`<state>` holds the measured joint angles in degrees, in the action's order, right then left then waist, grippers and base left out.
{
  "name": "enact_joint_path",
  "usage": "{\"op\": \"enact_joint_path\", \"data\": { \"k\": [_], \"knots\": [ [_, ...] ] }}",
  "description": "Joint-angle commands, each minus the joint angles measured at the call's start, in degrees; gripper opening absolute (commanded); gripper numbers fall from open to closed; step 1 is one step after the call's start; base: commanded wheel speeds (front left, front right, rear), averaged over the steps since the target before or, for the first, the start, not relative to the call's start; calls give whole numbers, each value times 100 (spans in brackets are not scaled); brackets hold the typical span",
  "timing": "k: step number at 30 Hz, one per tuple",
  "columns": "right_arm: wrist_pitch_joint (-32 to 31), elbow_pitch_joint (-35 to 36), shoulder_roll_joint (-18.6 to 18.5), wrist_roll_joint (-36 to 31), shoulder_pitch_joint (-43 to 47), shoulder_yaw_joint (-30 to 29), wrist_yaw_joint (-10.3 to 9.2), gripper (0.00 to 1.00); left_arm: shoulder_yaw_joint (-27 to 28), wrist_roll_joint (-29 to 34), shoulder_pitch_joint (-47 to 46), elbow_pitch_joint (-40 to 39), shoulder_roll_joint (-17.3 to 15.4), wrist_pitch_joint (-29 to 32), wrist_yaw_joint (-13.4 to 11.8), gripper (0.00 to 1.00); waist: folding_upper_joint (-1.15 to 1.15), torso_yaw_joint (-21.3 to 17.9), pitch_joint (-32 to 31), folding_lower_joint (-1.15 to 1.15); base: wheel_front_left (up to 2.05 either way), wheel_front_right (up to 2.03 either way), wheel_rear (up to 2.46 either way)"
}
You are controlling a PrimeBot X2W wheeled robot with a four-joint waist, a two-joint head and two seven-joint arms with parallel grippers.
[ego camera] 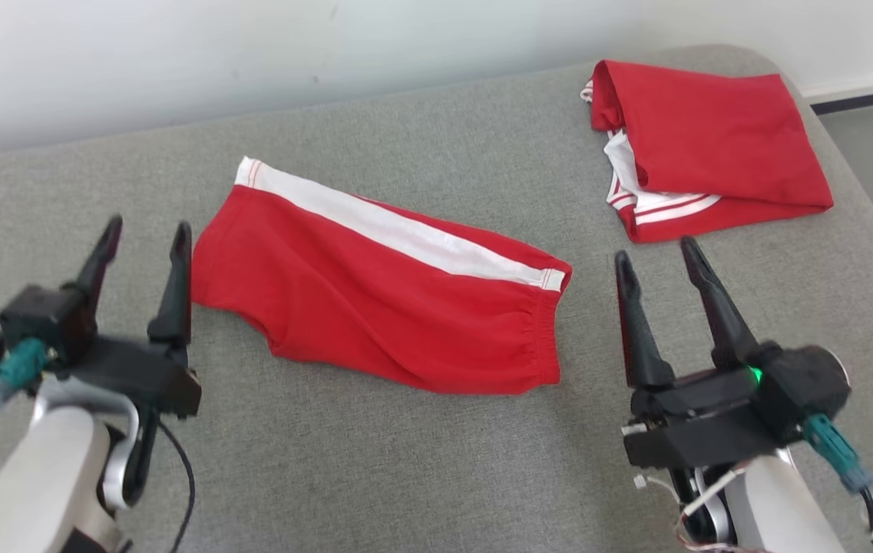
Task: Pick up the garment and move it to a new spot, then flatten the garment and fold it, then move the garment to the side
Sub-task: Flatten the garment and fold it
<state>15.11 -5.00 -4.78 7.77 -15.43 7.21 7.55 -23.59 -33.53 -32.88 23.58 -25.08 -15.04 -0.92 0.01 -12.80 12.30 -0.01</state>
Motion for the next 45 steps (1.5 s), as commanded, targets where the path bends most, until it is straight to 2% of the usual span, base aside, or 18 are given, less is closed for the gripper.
{"op": "enact_joint_path", "data": {
  "k": [1, 6, 10, 20, 28, 33, 34, 36, 37, 45],
  "knots": [
    [4, 108, 89, -37, 177, -131, -12, 100, 108, 152, 162, 66, 91, -10, 69, 100, -1, -19, -43, 1, 0, 0, 0],
    [4, 253, 190, 15, 494, -356, -12, 100, 245, 407, 358, 326, 236, -10, 232, 100, -1, -75, -54, 1, 0, 0, 0],
    [4, 279, 198, 218, 672, -307, -12, 100, 345, 509, 318, 716, 336, -11, 426, 100, -1, -153, -8, 1, 0, 0, 0],
    [4, 215, 197, 391, 578, -191, -12, 100, 245, 616, -362, 2109, 231, 52, 740, 100, -1, -493, 218, 1, 0, 0, 0],
    [4, 144, 197, 435, 541, -195, -12, 100, -105, 565, -907, 3060, 230, 502, 828, 100, -1, -638, 324, 1, 0, 0, 0],
    [4, 128, 198, 437, 516, -233, -12, 100, -346, 425, -1075, 3352, 332, 789, 836, 100, -1, -649, 334, 1, 0, 0, 0],
    [4, 128, 198, 435, 507, -245, -12, 100, -397, 374, -1115, 3361, 349, 807, 838, 85, -1, -642, 334, 1, 0, 0, 0],
    [4, 128, 198, 434, 500, -264, -12, 100, -527, 327, -1154, 3366, 357, 818, 839, 11, -1, -617, 322, 1, 0, 0, 0],
    [4, 131, 198, 429, 505, -264, -12, 100, -583, 294, -1157, 3363, 358, 796, 838, 0, -1, -603, 311, 1, 0, 0, 0],
    [4, 84, 197, 367, 627, -290, -12, 100, -885, -37, -1089, 3341, 431, 429, 833, 0, -1, -361, 44, 1, 0, 0, 0]
  ]
}}
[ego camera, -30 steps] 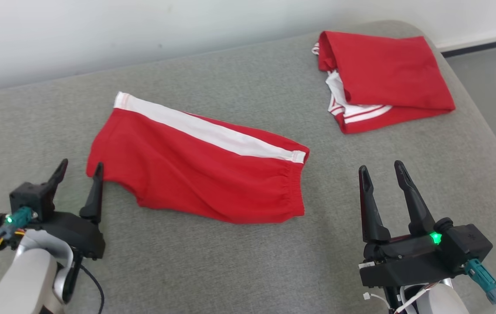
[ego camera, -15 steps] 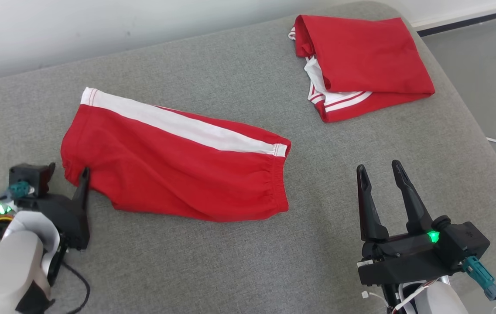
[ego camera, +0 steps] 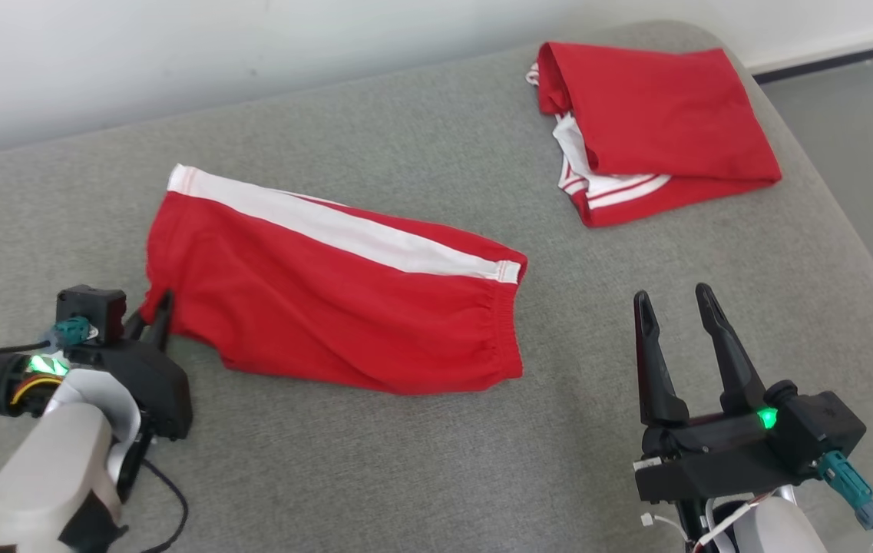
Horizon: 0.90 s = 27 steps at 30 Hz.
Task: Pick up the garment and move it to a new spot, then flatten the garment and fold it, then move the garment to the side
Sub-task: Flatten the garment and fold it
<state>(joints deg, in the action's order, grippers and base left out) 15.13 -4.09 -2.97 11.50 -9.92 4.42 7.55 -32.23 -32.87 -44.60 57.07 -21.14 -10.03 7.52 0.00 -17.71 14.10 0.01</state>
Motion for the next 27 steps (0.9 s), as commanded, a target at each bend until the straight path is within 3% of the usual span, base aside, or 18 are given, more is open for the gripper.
{"op": "enact_joint_path", "data": {
  "k": [1, 14, 27],
  "knots": [
    [2, -21, 15, -3, 97, -29, -12, 100, -39, -140, 132, -40, 73, -133, -11, 0, 0, 186, -194, -1, 0, 0, 0],
    [1, -116, 12, 4, 351, -127, -12, 100, -156, -514, 821, -619, 134, -465, -29, 0, 0, 732, -600, -1, 0, 0, 0],
    [2, -193, 14, 75, 793, -392, -12, 100, 53, -403, 2424, -2114, 374, -521, -526, 0, 0, 1072, -958, -1, 0, 0, 0]
  ]
}}
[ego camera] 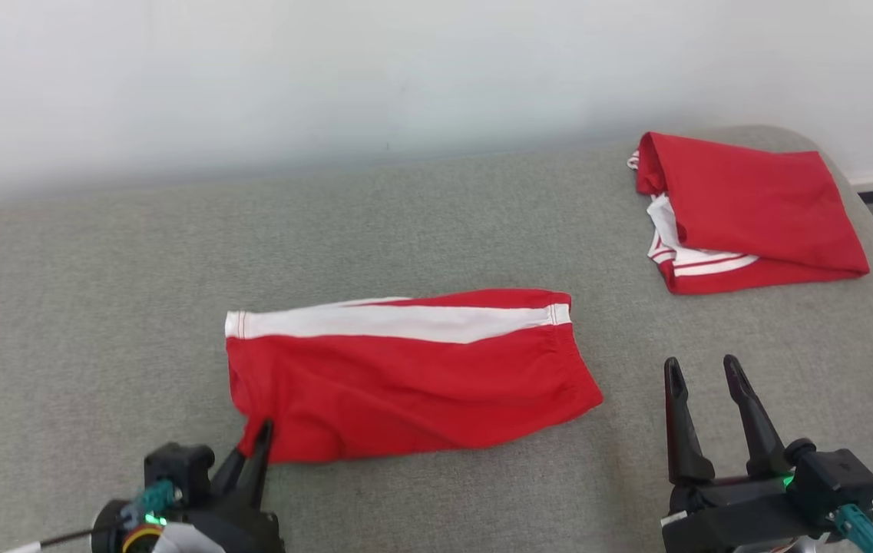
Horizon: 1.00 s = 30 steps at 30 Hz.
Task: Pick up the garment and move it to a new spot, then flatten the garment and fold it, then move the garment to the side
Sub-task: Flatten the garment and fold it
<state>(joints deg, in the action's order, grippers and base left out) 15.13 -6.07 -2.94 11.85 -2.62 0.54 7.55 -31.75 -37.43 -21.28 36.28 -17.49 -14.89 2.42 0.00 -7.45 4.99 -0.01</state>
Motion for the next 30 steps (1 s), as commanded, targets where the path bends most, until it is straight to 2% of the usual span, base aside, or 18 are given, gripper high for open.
{"op": "enact_joint_path", "data": {
  "k": [1, 7, 8, 9, 10, 17, 18, 25, 30],
  "knots": [
    [2, 3, 10, 40, 75, -14, -12, 100, 20, 62, 168, -126, 11, -34, -56, 0, 0, 52, -55, 1, 0, 0, 0],
    [1, -56, 12, 30, 150, -83, -12, 100, 102, 74, 454, -406, -18, -24, -167, 0, 0, 95, -74, 1, 0, 0, 0],
    [1, -76, 11, 19, 140, -84, -12, 100, 137, 97, 446, -436, -19, -24, -191, 49, 0, 100, -72, 1, 0, 0, 0],
    [1, -104, 9, 4, 128, -79, -12, 100, 167, 143, 454, -462, -27, -24, -205, 91, 0, 103, -69, 1, 0, 0, 0],
    [1, -121, 10, -4, 115, -76, -12, 100, 220, 172, 465, -511, -23, -24, -242, 100, 0, 106, -65, 1, 0, 0, 0],
    [2, -134, 10, -39, 45, -108, -12, 100, 950, 737, 741, -1230, 55, -24, -457, 100, 0, 161, -36, 1, 0, 0, 0],
    [2, -134, 10, -39, 45, -108, -12, 100, 950, 737, 741, -1230, 55, -24, -457, 100, 0, 161, -36, 1, 0, 0, 0],
    [2, -150, 11, -77, 43, -194, -12, 100, 1902, 1545, 1250, -2099, 296, -25, -529, 100, 0, 315, -82, 1, 0, 0, 0],
    [1, -264, 9, -99, 87, -196, -12, 100, 2433, 2089, 1674, -2441, 511, -25, -513, 100, 0, 410, -136, 1, 0, 0, 0]
  ]
}}
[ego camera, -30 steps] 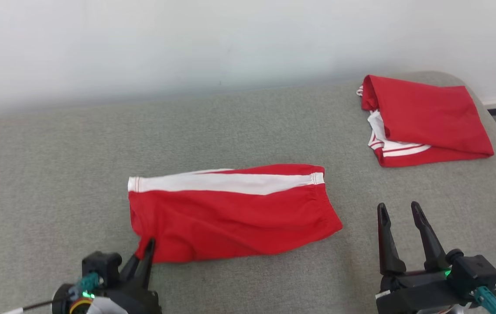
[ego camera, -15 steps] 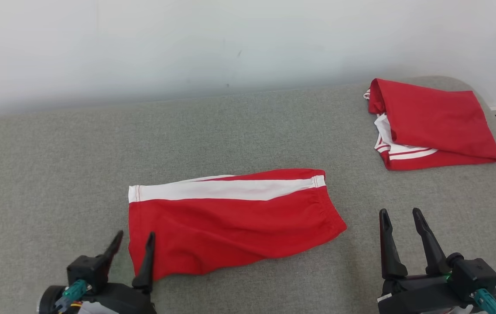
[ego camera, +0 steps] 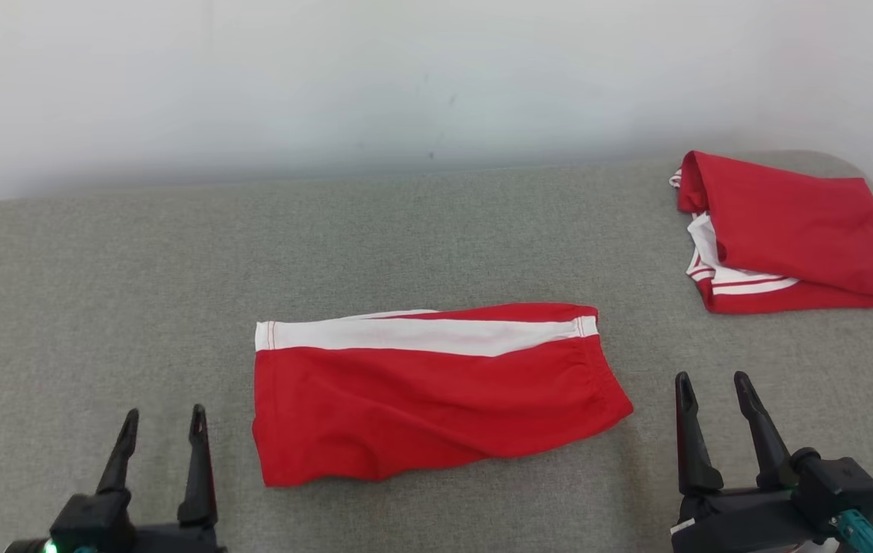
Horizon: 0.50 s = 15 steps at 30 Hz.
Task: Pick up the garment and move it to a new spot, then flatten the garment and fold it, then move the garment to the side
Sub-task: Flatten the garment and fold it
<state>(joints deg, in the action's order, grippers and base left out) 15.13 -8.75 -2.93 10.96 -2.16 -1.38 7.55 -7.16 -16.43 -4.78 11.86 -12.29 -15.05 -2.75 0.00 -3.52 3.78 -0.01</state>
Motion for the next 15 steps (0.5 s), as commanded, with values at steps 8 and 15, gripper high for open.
{"op": "enact_joint_path", "data": {
  "k": [8, 15],
  "knots": [
    [2, -578, 7, -199, -192, 29, -12, 100, 581, 438, 417, -120, 422, -10, 264, 100, 0, 201, 22, 1, 0, 0, 0],
    [-184, -1758, -30, -518, -984, 171, -12, 100, 776, 722, 271, -87, 668, -10, 517, 100, 0, 394, 105, 1, 0, 0, 0]
  ]
}}
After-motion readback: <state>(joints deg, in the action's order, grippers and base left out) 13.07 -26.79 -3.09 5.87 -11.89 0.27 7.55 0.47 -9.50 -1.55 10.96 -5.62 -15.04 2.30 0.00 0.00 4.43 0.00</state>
